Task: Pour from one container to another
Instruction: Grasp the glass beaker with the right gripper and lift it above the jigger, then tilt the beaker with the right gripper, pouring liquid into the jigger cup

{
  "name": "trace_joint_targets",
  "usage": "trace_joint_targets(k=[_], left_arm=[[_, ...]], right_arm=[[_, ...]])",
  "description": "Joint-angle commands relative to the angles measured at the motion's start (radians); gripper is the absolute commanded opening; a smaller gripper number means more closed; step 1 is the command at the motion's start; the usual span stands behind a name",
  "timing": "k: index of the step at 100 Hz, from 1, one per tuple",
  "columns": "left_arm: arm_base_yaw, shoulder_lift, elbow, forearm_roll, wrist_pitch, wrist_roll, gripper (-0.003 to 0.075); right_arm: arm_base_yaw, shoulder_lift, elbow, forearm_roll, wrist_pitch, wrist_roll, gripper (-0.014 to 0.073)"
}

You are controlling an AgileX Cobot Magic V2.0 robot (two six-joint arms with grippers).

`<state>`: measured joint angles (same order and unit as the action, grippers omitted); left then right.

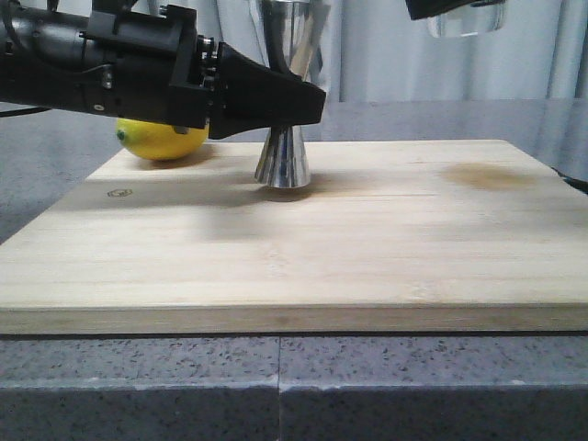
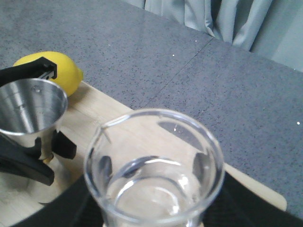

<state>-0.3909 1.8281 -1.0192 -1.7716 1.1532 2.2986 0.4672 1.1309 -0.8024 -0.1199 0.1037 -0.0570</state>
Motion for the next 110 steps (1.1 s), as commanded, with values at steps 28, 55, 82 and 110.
trace_joint_targets(k=[28,55,82,110], left_arm=[[-0.006,-0.042,-0.029,-0.080,0.104,0.000,0.0113],[-0.006,-0.042,-0.029,-0.080,0.104,0.000,0.0113],[-0.006,-0.042,-0.029,-0.080,0.104,0.000,0.0113],[-0.006,-0.042,-0.029,-0.080,0.104,0.000,0.0113]], right_arm=[[0.050,0.111,-0.268,-0.087,0.187,-0.114,0.0247],[0.095,0.166,-0.363,-0.087,0.270,-0.230,0.0247],[0.118,0.216,-0.420,-0.089,0.308,-0.331,0.0247],[0.138,0.244,-0.447,-0.091,0.344,-0.454,0.0247]])
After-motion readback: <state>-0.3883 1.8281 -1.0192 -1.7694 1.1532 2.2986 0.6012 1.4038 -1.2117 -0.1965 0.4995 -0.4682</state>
